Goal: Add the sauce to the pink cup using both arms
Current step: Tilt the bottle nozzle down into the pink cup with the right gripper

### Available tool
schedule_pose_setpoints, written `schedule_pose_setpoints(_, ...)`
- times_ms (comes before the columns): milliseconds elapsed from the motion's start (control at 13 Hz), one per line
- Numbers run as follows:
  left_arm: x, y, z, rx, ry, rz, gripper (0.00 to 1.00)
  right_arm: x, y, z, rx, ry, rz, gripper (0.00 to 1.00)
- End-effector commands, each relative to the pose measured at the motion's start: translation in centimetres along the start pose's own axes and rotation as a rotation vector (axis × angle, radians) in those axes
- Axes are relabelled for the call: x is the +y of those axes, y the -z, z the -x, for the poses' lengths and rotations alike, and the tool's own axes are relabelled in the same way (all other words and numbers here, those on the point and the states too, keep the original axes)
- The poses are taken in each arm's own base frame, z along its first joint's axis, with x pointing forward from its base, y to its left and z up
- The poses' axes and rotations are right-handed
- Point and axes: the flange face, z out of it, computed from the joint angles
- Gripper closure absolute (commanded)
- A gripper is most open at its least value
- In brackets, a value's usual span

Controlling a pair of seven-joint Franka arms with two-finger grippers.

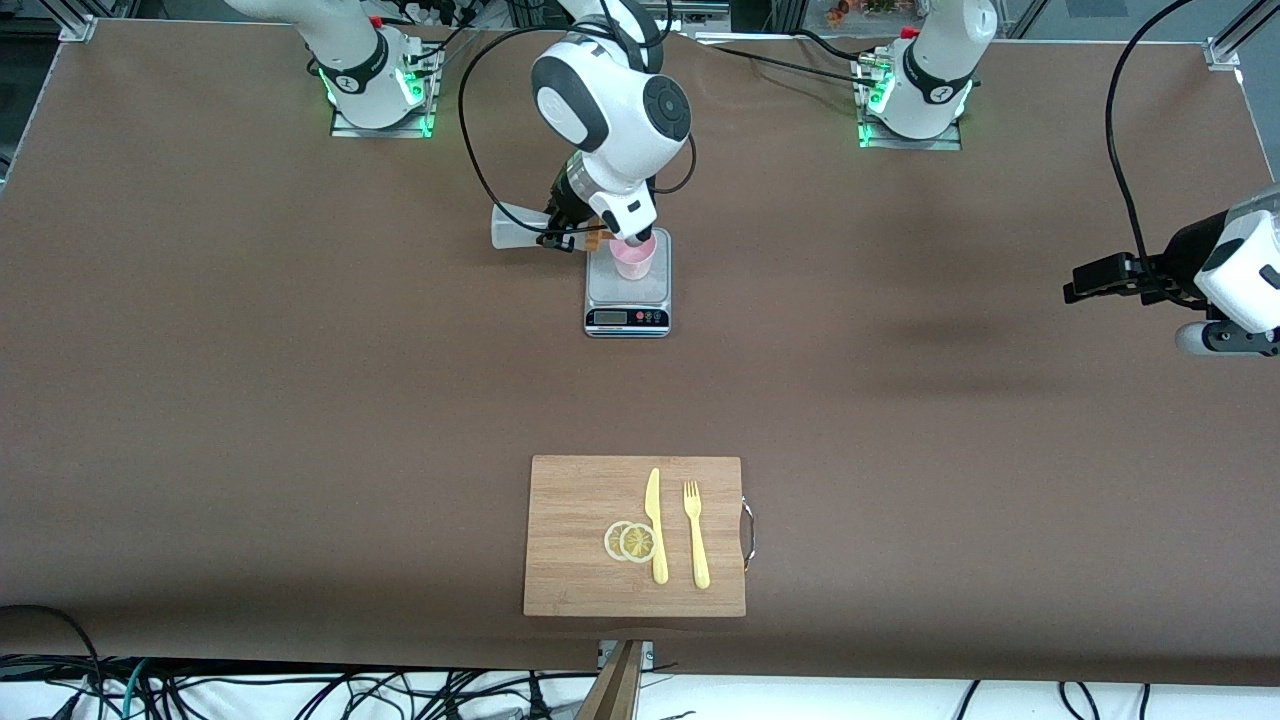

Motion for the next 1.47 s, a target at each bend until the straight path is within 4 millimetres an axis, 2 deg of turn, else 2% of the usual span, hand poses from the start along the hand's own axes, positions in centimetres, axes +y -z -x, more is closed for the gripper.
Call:
schedule_pose_setpoints(0, -0.2, 0.2, 0.2, -0.004, -0.018, -0.020, 0.00, -0.5, 0.4, 0.5, -0.019, -0.008, 0.018, 0.84)
schedule_pose_setpoints(617, -0.2, 0.2, 0.2, -0.004, -0.018, -0.019, 0.00, -1.7, 0.6, 0.2, -0.094, -0.011, 0.076, 0.84)
schedule_pose_setpoints(1389, -0.1, 0.1, 0.1, -0.006, -0.019, -0.016, 0.00, -1.9, 0.8, 0.3, -0.099, -0.018, 0.077, 0.84)
